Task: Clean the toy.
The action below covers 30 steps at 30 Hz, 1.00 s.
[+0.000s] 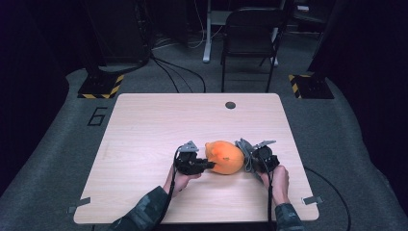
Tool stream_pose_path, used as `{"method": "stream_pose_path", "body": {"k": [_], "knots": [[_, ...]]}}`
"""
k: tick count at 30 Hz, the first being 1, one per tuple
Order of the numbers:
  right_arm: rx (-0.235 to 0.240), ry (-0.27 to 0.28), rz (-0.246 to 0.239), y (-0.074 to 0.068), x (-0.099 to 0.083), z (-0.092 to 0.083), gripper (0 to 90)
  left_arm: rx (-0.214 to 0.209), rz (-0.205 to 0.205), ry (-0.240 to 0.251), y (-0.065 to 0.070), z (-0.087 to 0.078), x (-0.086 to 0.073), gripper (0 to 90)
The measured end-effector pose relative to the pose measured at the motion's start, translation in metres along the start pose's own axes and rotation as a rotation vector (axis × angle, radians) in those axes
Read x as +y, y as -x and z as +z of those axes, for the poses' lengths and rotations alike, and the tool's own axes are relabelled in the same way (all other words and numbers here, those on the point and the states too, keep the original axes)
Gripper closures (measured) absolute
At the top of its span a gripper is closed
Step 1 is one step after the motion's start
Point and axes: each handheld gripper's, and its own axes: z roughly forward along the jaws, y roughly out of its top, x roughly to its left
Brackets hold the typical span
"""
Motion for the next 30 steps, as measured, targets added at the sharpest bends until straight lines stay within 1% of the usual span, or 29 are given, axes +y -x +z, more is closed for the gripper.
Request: {"method": "stream_pose_path", "body": {"k": [3, 4, 6, 7, 8, 9, 10, 11, 12, 13, 14, 15, 16, 18, 20, 21, 22, 23, 24, 25, 27, 29, 30], "knots": [[0.001, 0.007, 0.017, 0.003, 0.000, -0.003, 76.3, -0.002, 0.001, 0.002, 0.000, 0.000, 0.000, 79.3], [-0.003, 0.027, 0.017, 0.004, 0.002, -0.010, 76.4, -0.002, 0.002, 0.002, 0.000, 0.000, 0.000, 79.3], [-0.003, 0.089, 0.026, 0.004, 0.006, -0.029, 76.5, -0.002, 0.002, 0.003, 0.000, 0.000, 0.000, 79.3], [0.007, 0.130, 0.037, 0.002, 0.009, -0.040, 76.6, -0.003, 0.005, 0.004, 0.001, 0.000, 0.000, 79.3], [0.037, 0.196, 0.043, -0.003, 0.014, -0.059, 76.7, -0.004, 0.002, 0.003, 0.001, 0.000, 0.000, 79.3], [0.046, 0.256, 0.026, -0.008, 0.016, -0.071, 76.8, -0.003, 0.002, 0.003, 0.001, 0.000, 0.000, 79.3], [0.058, 0.283, 0.009, -0.010, 0.017, -0.077, 76.8, -0.004, 0.006, 0.003, 0.001, 0.000, 0.000, 79.3], [0.081, 0.325, -0.009, -0.017, 0.020, -0.087, 76.8, -0.002, 0.006, 0.003, 0.002, 0.000, 0.000, 79.3], [0.098, 0.356, -0.022, -0.026, 0.022, -0.095, 76.8, -0.002, 0.009, 0.003, 0.002, 0.000, 0.000, 79.3], [0.117, 0.381, -0.047, -0.036, 0.024, -0.100, 76.8, -0.004, 0.021, -0.002, 0.001, 0.000, 0.000, 79.3], [0.132, 0.395, -0.070, -0.046, 0.027, -0.103, 76.8, -0.004, 0.017, -0.001, 0.001, 0.000, 0.000, 79.3], [0.150, 0.397, -0.089, -0.055, 0.028, -0.103, 76.7, -0.003, 0.011, 0.004, 0.001, 0.000, 0.000, 79.3], [0.166, 0.393, -0.104, -0.063, 0.029, -0.102, 76.7, -0.003, 0.016, -0.001, 0.001, 0.000, 0.000, 79.2], [0.186, 0.377, -0.137, -0.077, 0.030, -0.095, 76.5, -0.002, 0.015, -0.003, 0.001, -0.001, 0.000, 79.2], [0.170, 0.362, -0.161, -0.086, 0.029, -0.086, 76.5, 0.002, 0.007, 0.003, 0.001, 0.000, 0.000, 79.3], [0.160, 0.352, -0.176, -0.088, 0.028, -0.082, 76.4, 0.004, 0.008, 0.001, 0.001, 0.000, 0.000, 79.3], [0.155, 0.341, -0.180, -0.087, 0.027, -0.079, 76.4, 0.002, 0.007, 0.002, 0.001, 0.000, -0.001, 79.3], [0.153, 0.344, -0.170, -0.085, 0.027, -0.077, 76.4, 0.002, 0.008, 0.002, 0.001, 0.000, 0.000, 79.3], [0.141, 0.336, -0.174, -0.081, 0.027, -0.078, 76.4, 0.003, 0.008, 0.002, 0.001, 0.000, -0.001, 79.3], [0.125, 0.336, -0.164, -0.079, 0.027, -0.078, 76.3, 0.002, 0.012, -0.003, 0.001, 0.000, -0.001, 79.4], [0.092, 0.321, -0.152, -0.071, 0.024, -0.075, 76.3, 0.004, 0.013, -0.005, 0.001, 0.000, -0.001, 79.3], [0.081, 0.311, -0.117, -0.059, 0.020, -0.069, 76.3, 0.005, 0.015, -0.006, 0.003, 0.000, 0.000, 79.3], [0.071, 0.298, -0.111, -0.054, 0.018, -0.066, 76.3, 0.004, 0.017, -0.006, 0.004, 0.001, -0.001, 79.2]]}}
